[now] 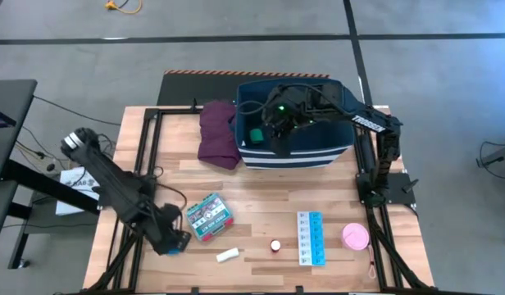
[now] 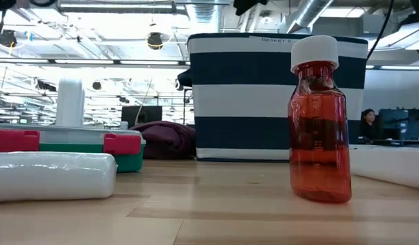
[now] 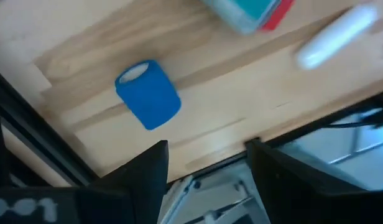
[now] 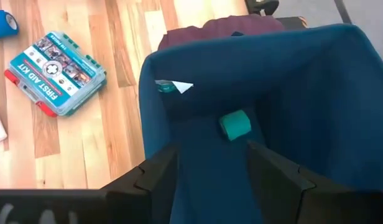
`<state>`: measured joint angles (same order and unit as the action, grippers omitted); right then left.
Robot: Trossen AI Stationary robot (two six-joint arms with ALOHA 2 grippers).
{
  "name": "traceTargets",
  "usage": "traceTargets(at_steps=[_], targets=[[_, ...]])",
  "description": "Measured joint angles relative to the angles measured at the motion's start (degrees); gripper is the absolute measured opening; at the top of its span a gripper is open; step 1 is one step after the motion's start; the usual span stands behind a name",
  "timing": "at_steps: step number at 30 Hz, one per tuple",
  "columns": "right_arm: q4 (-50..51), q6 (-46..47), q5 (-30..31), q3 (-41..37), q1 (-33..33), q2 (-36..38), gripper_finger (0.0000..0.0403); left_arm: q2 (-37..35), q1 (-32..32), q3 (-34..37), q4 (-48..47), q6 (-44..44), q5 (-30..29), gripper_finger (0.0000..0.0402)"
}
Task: Pick & place medical supplies in basket/bin
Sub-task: Put the blue bandage into the blue organizer
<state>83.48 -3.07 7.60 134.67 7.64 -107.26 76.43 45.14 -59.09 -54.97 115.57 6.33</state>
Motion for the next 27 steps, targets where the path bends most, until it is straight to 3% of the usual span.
traceTargets(at_steps=[9,27], targets=[[0.22,0.02,-0.02,0.04,-0.14,0.46,0.0181,11.43,0.05,0.02,0.37,0.02,6.59,0.021],[0.37,0.04,-0.2,0.04,-0.16,0.46,0.0173,14.85,0.68,0.83,-2.82,2.91,4.84,0.021]])
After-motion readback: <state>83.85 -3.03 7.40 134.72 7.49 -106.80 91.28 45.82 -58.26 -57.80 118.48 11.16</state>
